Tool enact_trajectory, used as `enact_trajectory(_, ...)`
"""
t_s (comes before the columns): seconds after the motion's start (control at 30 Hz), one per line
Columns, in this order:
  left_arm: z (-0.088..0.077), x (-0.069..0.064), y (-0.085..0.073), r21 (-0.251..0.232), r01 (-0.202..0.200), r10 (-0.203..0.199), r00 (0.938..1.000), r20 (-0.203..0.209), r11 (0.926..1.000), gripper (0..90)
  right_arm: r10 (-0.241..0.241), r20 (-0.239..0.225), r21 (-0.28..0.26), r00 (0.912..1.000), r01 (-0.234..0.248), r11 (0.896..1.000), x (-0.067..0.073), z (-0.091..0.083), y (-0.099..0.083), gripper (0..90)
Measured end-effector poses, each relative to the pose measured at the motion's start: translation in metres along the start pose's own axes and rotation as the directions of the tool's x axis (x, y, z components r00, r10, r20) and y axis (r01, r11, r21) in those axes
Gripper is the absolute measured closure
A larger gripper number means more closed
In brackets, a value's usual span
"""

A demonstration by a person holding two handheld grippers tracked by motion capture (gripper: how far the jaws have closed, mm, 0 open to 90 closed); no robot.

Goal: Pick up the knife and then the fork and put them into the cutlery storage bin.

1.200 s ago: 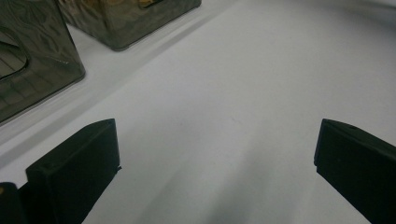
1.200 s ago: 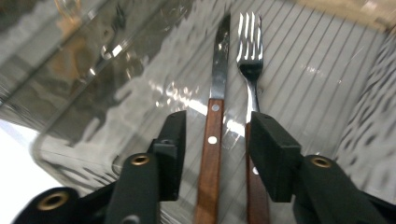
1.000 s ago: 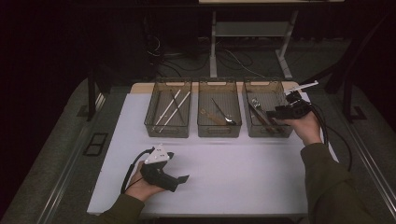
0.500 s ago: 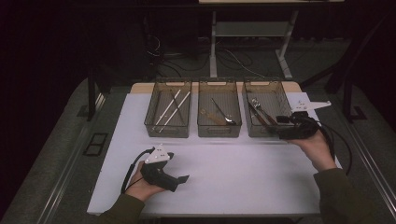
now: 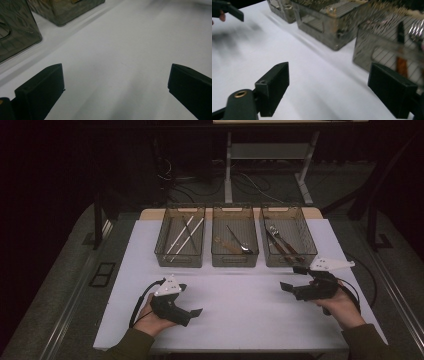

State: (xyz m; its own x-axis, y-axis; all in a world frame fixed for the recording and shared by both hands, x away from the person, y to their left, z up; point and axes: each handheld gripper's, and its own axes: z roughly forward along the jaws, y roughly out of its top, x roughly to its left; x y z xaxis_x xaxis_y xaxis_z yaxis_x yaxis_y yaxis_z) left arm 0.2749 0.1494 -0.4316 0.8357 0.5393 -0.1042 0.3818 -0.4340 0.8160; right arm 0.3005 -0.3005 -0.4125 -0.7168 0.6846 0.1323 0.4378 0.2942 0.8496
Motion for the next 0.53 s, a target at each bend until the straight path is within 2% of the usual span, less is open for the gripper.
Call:
enact_trajectory(0.27, 0.000, 0.000, 0.000, 0.000, -0.003, 0.003, 1.0000, 0.004, 1.0000, 0.0, -0.002, -0.029, 0.018, 0.9996, 0.003, 1.000, 0.016, -0.003, -0.024, 16.9)
enact_trajectory(0.53, 0.000, -0.001, 0.001, -0.004, -0.006, 0.006, 1.0000, 0.005, 1.0000, 0.0, 0.015, -0.061, 0.041, 0.9980, -0.012, 0.999, 0.023, -0.003, -0.041, 16.9)
